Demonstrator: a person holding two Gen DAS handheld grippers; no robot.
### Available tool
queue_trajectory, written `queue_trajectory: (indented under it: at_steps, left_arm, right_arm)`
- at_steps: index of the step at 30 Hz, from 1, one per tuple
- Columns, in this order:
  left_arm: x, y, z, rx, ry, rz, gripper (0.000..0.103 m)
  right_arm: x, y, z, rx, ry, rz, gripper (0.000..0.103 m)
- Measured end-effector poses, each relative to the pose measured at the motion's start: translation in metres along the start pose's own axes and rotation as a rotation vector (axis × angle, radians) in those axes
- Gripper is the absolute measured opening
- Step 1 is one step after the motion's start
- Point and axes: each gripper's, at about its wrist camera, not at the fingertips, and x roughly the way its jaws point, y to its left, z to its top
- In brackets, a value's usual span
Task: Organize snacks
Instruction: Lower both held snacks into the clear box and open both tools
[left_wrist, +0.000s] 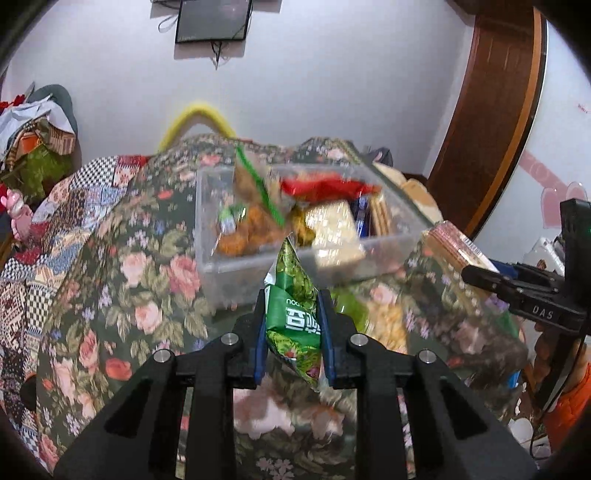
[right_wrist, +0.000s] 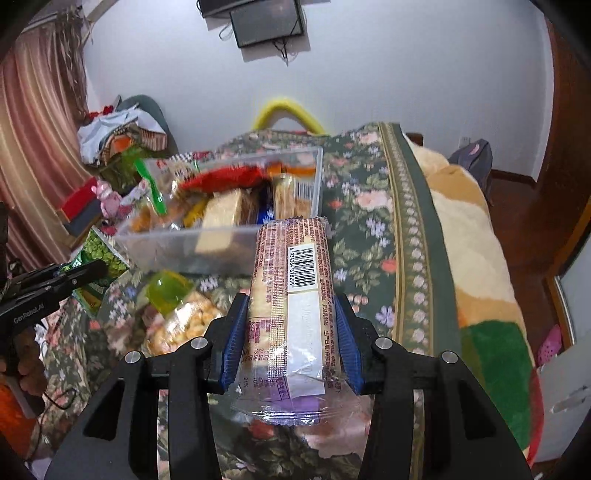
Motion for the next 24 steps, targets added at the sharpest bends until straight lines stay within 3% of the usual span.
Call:
queue_trajectory:
  at_steps: [10,24]
  left_arm:
    - [0.015,-0.017,0.039,0.033,-0.067,-0.022,0.024]
    - [0.079,-0.026,0.077,0.034,-0.031,-0.047,0.024]
  right_arm:
    - [0.004,0.012,0.031,-0.031,-0.071,0.018,0.042]
    - [0.049,0.021,0.075,-0.021,-0.098,0.053,0.042]
